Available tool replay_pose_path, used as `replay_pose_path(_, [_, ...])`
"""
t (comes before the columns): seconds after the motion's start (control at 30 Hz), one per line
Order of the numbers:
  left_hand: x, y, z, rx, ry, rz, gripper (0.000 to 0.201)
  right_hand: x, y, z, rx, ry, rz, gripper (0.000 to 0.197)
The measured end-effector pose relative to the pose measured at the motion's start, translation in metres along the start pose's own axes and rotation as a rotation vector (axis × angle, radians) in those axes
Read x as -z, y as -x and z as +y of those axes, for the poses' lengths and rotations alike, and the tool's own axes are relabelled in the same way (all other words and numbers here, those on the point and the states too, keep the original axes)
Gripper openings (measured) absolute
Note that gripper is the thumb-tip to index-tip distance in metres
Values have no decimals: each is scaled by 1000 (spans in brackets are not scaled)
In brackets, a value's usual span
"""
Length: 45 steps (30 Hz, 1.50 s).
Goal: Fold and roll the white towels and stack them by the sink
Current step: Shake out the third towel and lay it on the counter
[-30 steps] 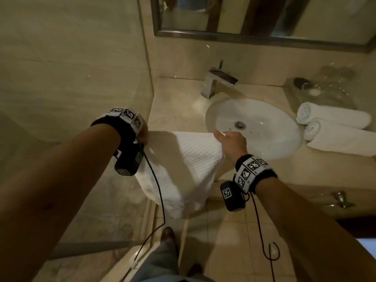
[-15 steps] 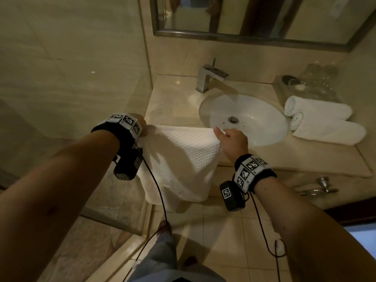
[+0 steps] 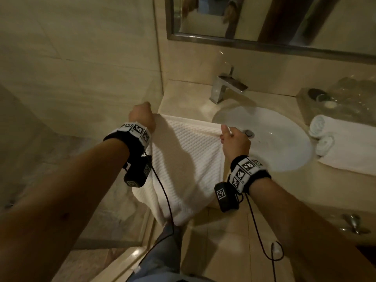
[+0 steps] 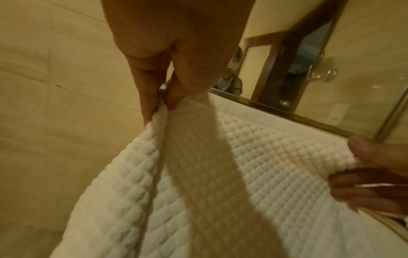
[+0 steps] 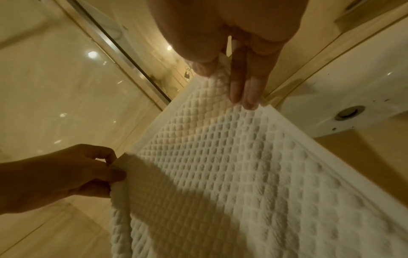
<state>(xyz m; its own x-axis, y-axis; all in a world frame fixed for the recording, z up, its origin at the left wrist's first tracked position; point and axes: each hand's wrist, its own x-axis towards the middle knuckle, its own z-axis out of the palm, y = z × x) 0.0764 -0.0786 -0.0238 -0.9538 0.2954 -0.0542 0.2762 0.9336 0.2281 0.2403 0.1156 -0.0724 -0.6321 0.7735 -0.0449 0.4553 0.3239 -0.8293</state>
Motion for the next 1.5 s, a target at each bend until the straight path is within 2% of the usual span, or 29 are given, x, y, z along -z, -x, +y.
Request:
replay_pose_path(0.3, [-13, -135, 30, -117, -192, -33, 24, -45, -126, -25, -1, 33, 3, 42])
replay_pose_path(0.47, [-12, -202, 41, -188, -343, 82, 24, -71, -172, -35, -4, -39, -3, 37])
replay_pose_path(0.6, [-5, -239, 59, -232, -291, 141, 29, -78, -202, -37, -44, -30, -102, 39])
replay_pose_path(0.7, [-17, -247, 62, -219, -136, 149, 33, -88, -221, -29, -76, -45, -176, 40])
replay_pose_path(0.77, [-41, -246, 52, -166, -1, 65, 47, -98, -228, -24, -122, -54, -229, 41])
replay_pose_path(0.87, [-73, -237, 30, 37, 17, -278, 72, -113, -233, -16, -154, -82, -269, 38])
replay_pose_path(0.93, [-87, -229, 18, 109, -18, -485, 70, -123, -234, -14, -163, -91, -272, 37])
replay_pose_path(0.97, [-92, -226, 15, 106, -28, -531, 65, -127, -236, -14, -170, -91, -273, 38])
replay_pose_path(1.07, [-100, -230, 10, 76, -19, -547, 59, -132, -241, -19, -158, -20, -282, 38])
replay_pose_path(1.2, [-109, -247, 15, 49, 72, -482, 65, -134, -241, -20, -64, 141, -330, 35])
replay_pose_path(1.27, [-114, -256, 19, 34, 85, -481, 61, -138, -238, -23, -21, 201, -368, 41])
replay_pose_path(1.37, [-116, -271, 27, 69, 61, -495, 55, -145, -238, -26, -28, 263, -388, 49])
replay_pose_path(1.5, [-115, -284, 37, 193, 109, -531, 59, -154, -245, -27, -84, 273, -329, 46])
